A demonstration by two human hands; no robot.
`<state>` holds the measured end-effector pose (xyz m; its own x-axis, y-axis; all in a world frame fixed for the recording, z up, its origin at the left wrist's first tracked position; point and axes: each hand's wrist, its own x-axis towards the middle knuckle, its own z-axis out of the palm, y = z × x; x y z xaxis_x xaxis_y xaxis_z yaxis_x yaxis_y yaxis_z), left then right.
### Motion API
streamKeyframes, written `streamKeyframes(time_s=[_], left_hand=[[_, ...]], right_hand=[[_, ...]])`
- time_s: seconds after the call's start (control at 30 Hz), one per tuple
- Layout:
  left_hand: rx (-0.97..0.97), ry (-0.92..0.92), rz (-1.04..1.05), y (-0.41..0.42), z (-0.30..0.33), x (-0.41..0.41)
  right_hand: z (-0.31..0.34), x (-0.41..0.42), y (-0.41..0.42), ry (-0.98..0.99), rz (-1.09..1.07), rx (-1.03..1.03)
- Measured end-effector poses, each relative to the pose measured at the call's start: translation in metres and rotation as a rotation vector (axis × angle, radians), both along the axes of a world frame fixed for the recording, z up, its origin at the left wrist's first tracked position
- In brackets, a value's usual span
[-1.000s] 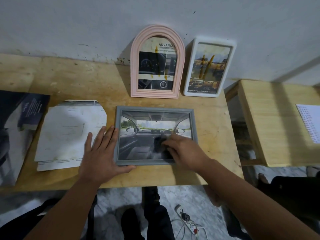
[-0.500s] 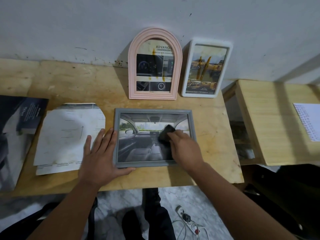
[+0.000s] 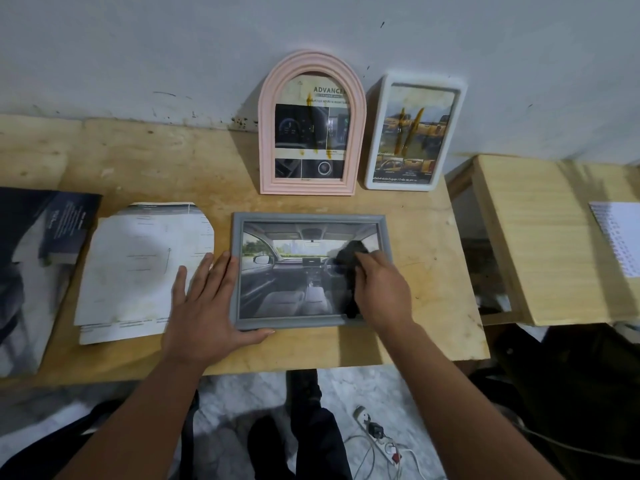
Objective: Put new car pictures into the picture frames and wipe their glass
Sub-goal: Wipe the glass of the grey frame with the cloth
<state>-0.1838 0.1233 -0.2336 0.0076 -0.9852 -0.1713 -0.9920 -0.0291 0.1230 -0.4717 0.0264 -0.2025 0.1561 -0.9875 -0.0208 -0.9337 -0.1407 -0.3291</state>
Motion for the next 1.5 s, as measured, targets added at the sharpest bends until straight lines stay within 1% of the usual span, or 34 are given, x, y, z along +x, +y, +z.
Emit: streamKeyframes(time_s=[0.1,0.2,0.27,0.33,0.4,0.5,0.57,0.63,0.7,0.9,0.93,0.97,1.03,1.07,1.1,1.2,1.27,1.3,1.4,1.5], left_hand=[[-0.002,-0.007,0.008,0.001,0.000,0.000],[-0.022,0.012,0.005,0.002,-0.003,0.002],[-0.039,0.033,-0.003,0.002,-0.005,0.003],[-0.027,0.017,-0.008,0.001,-0.004,0.003],[-0.010,-0.003,-0.007,0.001,-0.002,0.002],[0.005,-0.006,-0.001,0.000,-0.002,0.001],[0.019,-0.004,0.000,-0.001,-0.002,0.002],[0.022,-0.005,-0.001,0.000,-0.001,0.001],[0.013,-0.003,0.000,0.000,0.001,0.001],[-0.005,0.019,-0.004,0.001,0.000,0.003],[-0.020,0.037,-0.003,0.002,-0.002,0.003],[-0.035,0.050,-0.003,0.002,-0.003,0.003],[-0.034,0.044,-0.011,0.001,-0.003,0.003],[-0.025,0.032,-0.017,0.001,-0.002,0.003],[-0.017,0.019,-0.018,0.000,-0.002,0.004],[0.017,0.002,-0.015,-0.002,-0.001,0.003],[0.031,-0.004,-0.014,-0.001,-0.001,0.003],[0.036,-0.006,-0.013,-0.001,-0.001,0.003],[0.041,-0.010,-0.009,-0.002,0.000,0.004],[0.040,-0.002,-0.018,-0.001,0.000,0.005]], right_hand=[[-0.010,0.045,0.040,-0.057,0.168,0.020],[-0.008,0.102,0.075,-0.109,0.399,0.023],[-0.005,0.117,0.077,-0.144,0.465,0.041],[0.000,0.098,0.061,-0.213,0.414,0.092],[0.006,0.054,0.042,-0.191,0.280,0.060],[0.008,-0.020,0.021,-0.037,0.034,-0.020],[0.004,-0.037,0.025,0.089,0.001,-0.003],[-0.007,-0.027,0.038,0.119,0.035,0.000],[-0.016,-0.006,0.048,0.098,0.092,-0.018],[-0.018,0.099,0.074,-0.071,0.389,-0.017],[-0.015,0.113,0.077,-0.073,0.452,-0.013],[-0.014,0.119,0.075,-0.070,0.526,-0.019],[-0.009,0.102,0.054,-0.088,0.622,-0.008],[-0.005,0.083,0.040,-0.102,0.623,-0.009],[0.000,0.061,0.026,-0.108,0.576,-0.032],[-0.002,-0.007,-0.009,-0.026,0.266,-0.157],[-0.014,-0.022,-0.013,0.060,0.130,-0.175],[-0.021,-0.018,-0.009,0.074,0.112,-0.175],[-0.029,0.025,0.021,-0.009,0.193,-0.160],[-0.030,0.083,0.054,-0.170,0.399,-0.099]])
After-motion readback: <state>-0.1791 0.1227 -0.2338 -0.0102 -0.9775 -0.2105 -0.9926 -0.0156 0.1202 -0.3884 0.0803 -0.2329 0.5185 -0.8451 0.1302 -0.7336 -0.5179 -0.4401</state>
